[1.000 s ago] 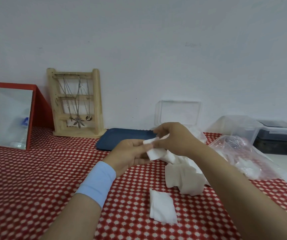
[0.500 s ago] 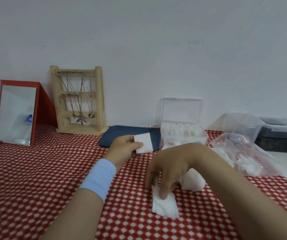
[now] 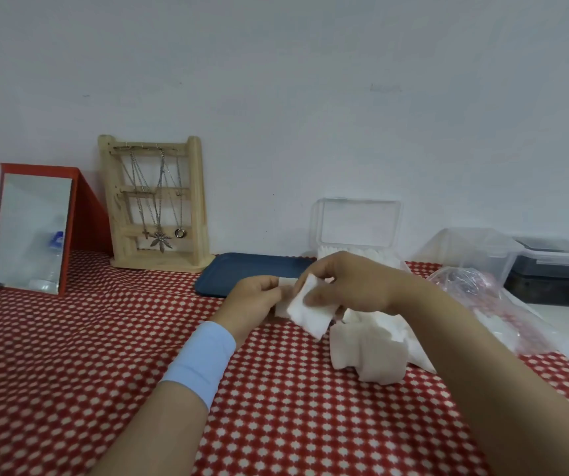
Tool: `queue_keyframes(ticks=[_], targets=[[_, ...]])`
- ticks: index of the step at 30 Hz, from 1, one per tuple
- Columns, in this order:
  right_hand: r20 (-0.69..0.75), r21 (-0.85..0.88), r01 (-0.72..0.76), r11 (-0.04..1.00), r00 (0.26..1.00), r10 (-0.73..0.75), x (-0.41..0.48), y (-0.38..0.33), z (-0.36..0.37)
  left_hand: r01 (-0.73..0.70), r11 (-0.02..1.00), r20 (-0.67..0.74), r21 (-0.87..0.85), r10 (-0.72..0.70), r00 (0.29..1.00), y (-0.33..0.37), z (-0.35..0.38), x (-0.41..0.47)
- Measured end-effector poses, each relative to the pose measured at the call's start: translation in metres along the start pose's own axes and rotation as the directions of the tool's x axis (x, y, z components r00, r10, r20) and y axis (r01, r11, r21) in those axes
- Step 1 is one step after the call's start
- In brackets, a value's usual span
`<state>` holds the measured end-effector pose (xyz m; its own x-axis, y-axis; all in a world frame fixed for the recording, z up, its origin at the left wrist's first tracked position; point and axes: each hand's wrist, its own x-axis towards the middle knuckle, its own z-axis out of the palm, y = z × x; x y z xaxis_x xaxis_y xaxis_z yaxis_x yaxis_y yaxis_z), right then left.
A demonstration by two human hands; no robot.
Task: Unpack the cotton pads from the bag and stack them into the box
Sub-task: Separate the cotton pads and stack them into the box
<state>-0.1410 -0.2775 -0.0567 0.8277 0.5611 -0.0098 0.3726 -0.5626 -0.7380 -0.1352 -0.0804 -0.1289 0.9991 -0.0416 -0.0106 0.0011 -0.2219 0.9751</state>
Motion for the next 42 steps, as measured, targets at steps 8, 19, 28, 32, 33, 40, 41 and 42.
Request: queue_keyframes(ticks=[8,19,28,32,33,40,41,42], targets=[[-0.266,-0.003,0.009,1.0,0.964,-0.01,0.01,0.013,0.002,0.101,0.919,0.144,-0.381,-0.049,0.988,0.011,0.006,-0.007],[-0.275,0.549,-0.105,0.829,0.914,0.298,0.015,0.013,0.004,0.022,0.898,0.058,-0.44,0.004,0.998,0.01,0.008,-0.007],[-0.396,0.247,-0.097,0.964,0.898,0.192,0.017,0.011,0.012,0.029,0.87,-0.006,-0.492,-0.036,0.999,0.016,0.007,-0.007],[-0.557,-0.137,0.023,0.99,0.825,-0.096,0.02,0.014,0.021,0.072,0.851,0.001,-0.52,-0.084,0.996,0.012,0.005,-0.005],[-0.55,-0.235,0.059,0.97,0.815,-0.183,0.021,0.016,0.022,0.091,0.839,0.017,-0.536,-0.097,0.995,0.011,0.004,-0.005],[-0.471,-0.369,0.055,0.928,0.85,-0.237,0.019,0.015,0.02,0.15,0.825,0.09,-0.546,-0.121,0.989,0.011,0.001,-0.004],[-0.462,-0.357,0.054,0.933,0.857,-0.227,0.018,0.014,0.019,0.156,0.827,0.096,-0.54,-0.123,0.988,0.01,0.001,-0.004],[-0.454,-0.345,0.056,0.937,0.864,-0.218,0.017,0.014,0.018,0.161,0.828,0.101,-0.537,-0.126,0.987,0.011,0.001,-0.005]])
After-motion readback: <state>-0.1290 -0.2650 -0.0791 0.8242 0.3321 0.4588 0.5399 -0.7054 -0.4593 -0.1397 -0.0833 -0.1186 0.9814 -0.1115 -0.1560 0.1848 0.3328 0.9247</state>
